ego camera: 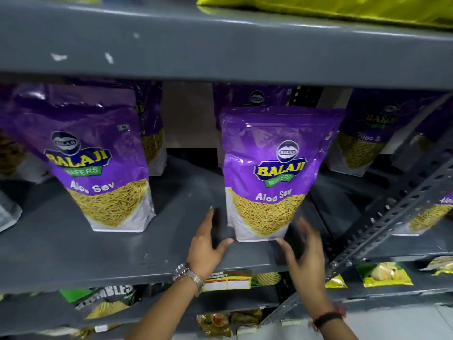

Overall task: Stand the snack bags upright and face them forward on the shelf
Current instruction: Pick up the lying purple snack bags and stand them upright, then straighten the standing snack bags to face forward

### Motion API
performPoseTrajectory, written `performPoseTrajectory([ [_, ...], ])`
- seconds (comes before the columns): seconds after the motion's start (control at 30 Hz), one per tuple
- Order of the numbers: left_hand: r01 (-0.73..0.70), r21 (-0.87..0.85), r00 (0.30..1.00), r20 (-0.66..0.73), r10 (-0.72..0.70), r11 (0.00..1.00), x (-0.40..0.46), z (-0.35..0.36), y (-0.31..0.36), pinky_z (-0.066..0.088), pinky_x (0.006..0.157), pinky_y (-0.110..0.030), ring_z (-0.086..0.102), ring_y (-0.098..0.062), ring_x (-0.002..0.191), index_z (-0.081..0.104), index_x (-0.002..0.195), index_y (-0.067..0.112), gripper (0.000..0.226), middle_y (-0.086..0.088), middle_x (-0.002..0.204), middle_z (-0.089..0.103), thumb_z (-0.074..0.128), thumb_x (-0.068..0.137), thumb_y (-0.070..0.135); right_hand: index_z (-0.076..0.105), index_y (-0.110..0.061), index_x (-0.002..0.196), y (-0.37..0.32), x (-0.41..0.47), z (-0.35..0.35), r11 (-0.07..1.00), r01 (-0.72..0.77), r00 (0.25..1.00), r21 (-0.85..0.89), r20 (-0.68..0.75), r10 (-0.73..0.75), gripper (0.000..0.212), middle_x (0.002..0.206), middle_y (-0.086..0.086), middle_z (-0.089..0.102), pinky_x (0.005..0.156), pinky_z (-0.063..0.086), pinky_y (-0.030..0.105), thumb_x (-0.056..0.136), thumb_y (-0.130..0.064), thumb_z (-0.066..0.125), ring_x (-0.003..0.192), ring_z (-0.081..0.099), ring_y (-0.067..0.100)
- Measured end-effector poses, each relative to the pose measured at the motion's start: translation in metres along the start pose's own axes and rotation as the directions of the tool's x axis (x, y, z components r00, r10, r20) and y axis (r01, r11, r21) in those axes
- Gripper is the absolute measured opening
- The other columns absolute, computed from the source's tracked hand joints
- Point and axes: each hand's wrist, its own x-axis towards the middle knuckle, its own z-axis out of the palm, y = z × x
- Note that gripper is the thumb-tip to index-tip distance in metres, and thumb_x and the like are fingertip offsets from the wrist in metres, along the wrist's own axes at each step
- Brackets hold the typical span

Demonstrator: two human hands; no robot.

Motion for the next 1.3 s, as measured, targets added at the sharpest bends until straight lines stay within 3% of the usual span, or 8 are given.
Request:
performPoseTrajectory([
  [0.1, -0.079, -0.039, 0.953, -0.298, 0.064, 0.996, -0.013, -0.041, -0.019, 0.021, 0.100, 0.000, 0.033, -0.005, 0.125, 0.030, 0.132, 0.013, 0.063, -0.003, 0.136, 0.037, 0.054, 0.077, 0.031, 0.046, -0.032, 0.112, -0.030, -0.027, 0.032, 0.987, 0.148, 0.986, 0.054, 0.072, -0.152, 0.031, 0.105, -0.009, 0.051, 0.090, 0.034, 0.003, 0.082, -0.038, 0.048, 0.104, 0.045, -0.014],
  [0.17, -0.109, -0.011, 0.884, -0.459, 0.091, 0.994, -0.022, -0.079, -0.038, 0.017, 0.104, -0.001, 0.027, -0.001, 0.128, 0.031, 0.133, 0.011, 0.063, -0.006, 0.138, 0.033, 0.053, 0.077, 0.029, 0.048, -0.031, 0.111, -0.049, -0.034, 0.069, 0.983, 0.158, 0.962, 0.095, 0.208, -0.175, 0.028, 0.108, -0.007, 0.055, 0.093, 0.039, 0.009, 0.083, -0.036, 0.046, 0.106, 0.047, -0.011],
  [0.3, -0.106, 0.113, 0.815, -0.559, 0.151, 0.988, -0.028, -0.159, -0.077, 0.012, 0.108, -0.006, 0.015, 0.011, 0.132, 0.026, 0.131, 0.005, 0.078, -0.019, 0.141, 0.028, 0.056, 0.072, 0.046, 0.039, -0.023, 0.127, -0.084, -0.030, 0.152, 0.991, -0.007, 0.892, 0.134, 0.449, -0.055, 0.068, 0.125, -0.001, 0.047, 0.103, 0.037, 0.027, 0.071, -0.059, 0.051, 0.121, 0.047, 0.014],
  [0.47, 0.127, 0.014, 0.966, -0.228, -0.120, 0.992, 0.002, -0.226, -0.127, 0.016, 0.108, -0.023, 0.018, -0.010, 0.134, 0.009, 0.139, 0.011, 0.137, 0.001, 0.143, 0.022, 0.054, 0.035, 0.085, 0.022, -0.010, 0.138, -0.117, -0.006, 0.220, 0.995, -0.035, 0.770, 0.094, 0.637, -0.033, 0.096, 0.135, -0.008, 0.030, 0.096, 0.018, 0.001, 0.063, -0.024, 0.081, 0.129, 0.026, 0.007],
  [0.6, 0.153, 0.078, 0.983, 0.089, -0.160, 0.985, 0.026, -0.236, -0.137, 0.023, 0.110, -0.036, 0.036, -0.020, 0.130, 0.025, 0.134, 0.013, 0.128, -0.003, 0.137, 0.043, 0.065, 0.030, 0.076, 0.045, -0.008, 0.119, -0.125, 0.000, 0.239, 0.998, 0.001, 0.803, 0.064, 0.594, -0.039, 0.070, 0.113, -0.003, 0.048, 0.076, 0.030, -0.002, 0.061, -0.015, 0.083, 0.112, 0.047, 0.014],
  [0.7, 0.161, 0.208, 0.985, 0.019, -0.169, 0.965, 0.028, -0.228, -0.129, 0.012, 0.114, -0.042, 0.042, -0.027, 0.125, 0.040, 0.125, 0.015, 0.101, -0.007, 0.131, 0.054, 0.050, 0.039, 0.066, 0.047, -0.007, 0.118, -0.127, -0.002, 0.237, 0.998, 0.032, 0.835, 0.050, 0.548, -0.054, 0.065, 0.119, 0.007, 0.058, 0.080, 0.035, 0.010, 0.064, -0.015, 0.080, 0.108, 0.051, 0.015],
  [0.9, 0.126, 0.235, 0.992, -0.023, -0.124, 0.964, 0.000, -0.219, -0.123, 0.030, 0.106, -0.048, 0.051, -0.032, 0.111, 0.050, 0.112, 0.011, 0.084, -0.012, 0.116, 0.063, 0.058, 0.044, 0.061, 0.042, -0.017, 0.123, -0.121, -0.017, 0.219, 0.998, 0.035, 0.815, -0.044, 0.579, -0.003, 0.075, 0.125, 0.010, 0.055, 0.097, 0.042, 0.036, 0.061, -0.036, 0.078, 0.116, 0.050, 0.023],
  [1.3, 0.090, 0.221, 0.996, 0.002, -0.093, 0.971, -0.012, -0.221, -0.126, 0.021, 0.111, -0.043, 0.050, -0.033, 0.114, 0.050, 0.115, 0.011, 0.075, -0.010, 0.121, 0.062, 0.064, 0.054, 0.052, 0.049, -0.016, 0.119, -0.126, -0.039, 0.202, 0.990, 0.044, 0.882, -0.136, 0.470, 0.025, 0.059, 0.120, 0.007, 0.061, 0.105, 0.036, 0.047, 0.068, -0.027, 0.077, 0.113, 0.051, 0.025],
])
